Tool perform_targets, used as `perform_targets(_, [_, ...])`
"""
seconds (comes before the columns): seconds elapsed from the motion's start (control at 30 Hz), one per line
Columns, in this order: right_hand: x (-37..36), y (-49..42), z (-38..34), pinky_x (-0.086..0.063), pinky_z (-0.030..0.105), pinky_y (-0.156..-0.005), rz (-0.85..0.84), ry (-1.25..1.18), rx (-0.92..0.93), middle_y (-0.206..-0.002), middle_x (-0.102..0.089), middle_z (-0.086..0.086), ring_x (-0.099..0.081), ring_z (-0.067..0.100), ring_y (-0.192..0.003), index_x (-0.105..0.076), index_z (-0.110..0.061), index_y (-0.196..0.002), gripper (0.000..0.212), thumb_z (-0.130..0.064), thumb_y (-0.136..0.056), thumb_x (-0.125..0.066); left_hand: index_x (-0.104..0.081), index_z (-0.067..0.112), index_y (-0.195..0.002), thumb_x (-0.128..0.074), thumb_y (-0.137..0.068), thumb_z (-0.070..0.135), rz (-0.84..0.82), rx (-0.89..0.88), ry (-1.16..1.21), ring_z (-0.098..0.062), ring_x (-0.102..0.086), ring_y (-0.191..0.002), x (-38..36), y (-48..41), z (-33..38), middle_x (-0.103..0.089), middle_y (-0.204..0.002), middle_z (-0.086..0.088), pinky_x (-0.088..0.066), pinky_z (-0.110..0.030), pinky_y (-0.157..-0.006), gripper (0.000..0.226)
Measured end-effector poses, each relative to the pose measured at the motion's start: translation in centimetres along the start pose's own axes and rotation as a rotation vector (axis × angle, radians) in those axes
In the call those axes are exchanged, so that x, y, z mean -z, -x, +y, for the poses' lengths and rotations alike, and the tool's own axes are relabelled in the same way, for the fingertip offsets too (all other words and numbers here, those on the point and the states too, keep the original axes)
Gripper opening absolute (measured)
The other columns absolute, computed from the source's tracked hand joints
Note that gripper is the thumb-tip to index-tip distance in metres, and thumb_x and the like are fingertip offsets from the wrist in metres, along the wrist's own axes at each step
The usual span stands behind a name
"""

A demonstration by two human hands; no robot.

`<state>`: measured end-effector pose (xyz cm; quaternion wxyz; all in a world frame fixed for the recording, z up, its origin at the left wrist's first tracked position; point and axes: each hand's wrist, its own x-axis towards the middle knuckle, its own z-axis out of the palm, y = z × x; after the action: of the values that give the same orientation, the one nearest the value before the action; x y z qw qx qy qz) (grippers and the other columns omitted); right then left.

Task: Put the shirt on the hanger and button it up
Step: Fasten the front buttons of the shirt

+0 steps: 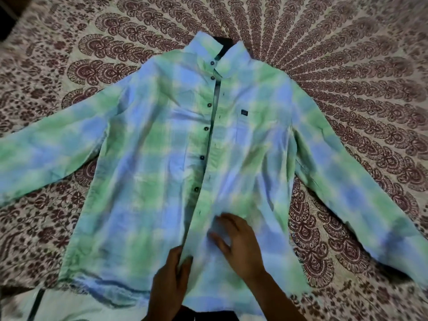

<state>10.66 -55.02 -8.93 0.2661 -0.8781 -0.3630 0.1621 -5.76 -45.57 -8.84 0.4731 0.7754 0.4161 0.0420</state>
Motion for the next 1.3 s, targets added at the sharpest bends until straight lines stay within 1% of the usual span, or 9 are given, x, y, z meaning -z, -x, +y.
perform_targets(0.1, [0.0,0.7,-0.2,-0.043,0.025,-0.091,0.073,-0.064,-0.034,-0.110,-0.065,0.001,-0.057,0.017,-0.103,-0.064,-0.017,-0.111,0.041,-0.047,-0.091,-0.044,-0.049,0.043,-0.116,-0.055,-0.065,0.076,-0.089,0.093,-0.167,-0.014,-0.067,-0.086,1.0,-0.6,-0.4,-0.069,-0.092,0.011,-0.044,-0.022,-0.066,0.061])
perform_targets(0.23, [1.2,2.2,1.5,-0.044,0.033,-0.085,0.439,-0.103,-0.263,-0.102,-0.066,0.009,-0.057,0.024,-0.094,-0.066,-0.008,-0.105,0.032,-0.019,-0.083,-0.045,-0.051,0.031,-0.090,-0.046,-0.074,0.065,0.094,0.032,-0.196,-0.015,-0.053,-0.050,1.6,-1.5,-0.2,-0.051,-0.048,0.007,-0.040,-0.027,-0.051,0.038])
perform_targets(0.33, [1.9,5.1,4.9,-0.044,0.039,-0.074,0.625,-0.035,-0.561,-0.096,-0.065,0.024,-0.058,0.035,-0.085,-0.065,0.003,-0.101,0.035,-0.001,-0.074,-0.042,-0.054,0.027,-0.096,-0.043,-0.085,0.045,0.231,0.038,-0.174,-0.023,-0.060,-0.074,2.4,-1.7,-1.4,-0.062,-0.078,0.002,-0.045,-0.035,-0.068,0.024])
perform_targets(0.6, [3.9,11.5,6.7,-0.041,0.037,-0.095,0.360,-0.209,-0.677,-0.119,-0.059,0.019,-0.054,0.030,-0.111,-0.050,-0.004,-0.128,0.067,-0.004,-0.062,-0.038,-0.047,0.010,-0.129,-0.038,-0.086,0.044,0.188,-0.083,-0.682,-0.038,-0.036,-0.129,8.0,-0.6,-8.9,-0.043,-0.138,-0.019,-0.028,-0.049,-0.106,0.056])
perform_targets(0.8, [3.3,16.0,6.0,-0.047,0.034,-0.070,0.167,-0.091,-0.601,-0.101,-0.056,0.014,-0.053,0.027,-0.088,-0.040,-0.016,-0.138,0.060,-0.020,-0.080,-0.054,-0.063,0.019,-0.114,-0.049,-0.074,0.064,-0.087,-0.482,-0.904,-0.034,-0.053,-0.110,13.6,-1.4,-12.2,-0.057,-0.126,-0.012,-0.039,-0.047,-0.094,0.062])
perform_targets(1.0, [3.6,14.7,5.9,-0.040,0.029,-0.072,0.408,-0.336,-0.853,-0.091,-0.066,0.019,-0.059,0.021,-0.081,-0.064,0.004,-0.105,0.028,-0.011,-0.082,-0.068,-0.059,0.016,-0.091,-0.042,-0.072,0.021,-0.160,-0.584,-0.862,-0.031,-0.060,-0.075,17.0,-3.7,-12.6,-0.061,-0.088,-0.009,-0.035,-0.031,-0.072,0.025])
perform_targets(1.1, [3.6,14.7,6.1,-0.043,0.030,-0.067,0.610,-0.479,-0.952,-0.073,-0.064,0.004,-0.055,-0.003,-0.064,-0.066,-0.014,-0.087,0.020,-0.024,-0.070,-0.060,-0.059,0.012,-0.090,-0.039,-0.068,0.013,-0.185,-0.639,-0.822,-0.023,-0.052,-0.078,18.1,-3.2,-12.9,-0.055,-0.090,-0.007,-0.035,-0.029,-0.068,0.030])
perform_targets(1.2, [3.8,14.9,7.5,-0.045,0.018,-0.064,0.801,-0.493,-0.952,-0.067,-0.064,-0.019,-0.055,-0.008,-0.064,-0.060,-0.035,-0.073,0.037,0.002,-0.076,-0.058,-0.060,0.010,-0.089,-0.043,-0.070,0.015,-0.079,-0.518,-0.858,-0.034,-0.057,-0.078,19.7,-2.6,-13.9,-0.056,-0.092,-0.010,-0.039,-0.035,-0.070,0.026])
perform_targets(1.3, [3.8,14.3,7.1,-0.050,0.020,-0.055,0.546,-0.555,-0.906,-0.086,-0.064,-0.007,-0.059,0.010,-0.071,-0.058,-0.024,-0.102,0.036,0.003,-0.079,-0.065,-0.058,0.003,-0.097,-0.058,-0.073,0.020,0.091,-0.275,-0.868,-0.045,-0.051,-0.088,20.1,-2.5,-14.6,-0.053,-0.101,-0.024,-0.041,-0.050,-0.076,0.029])
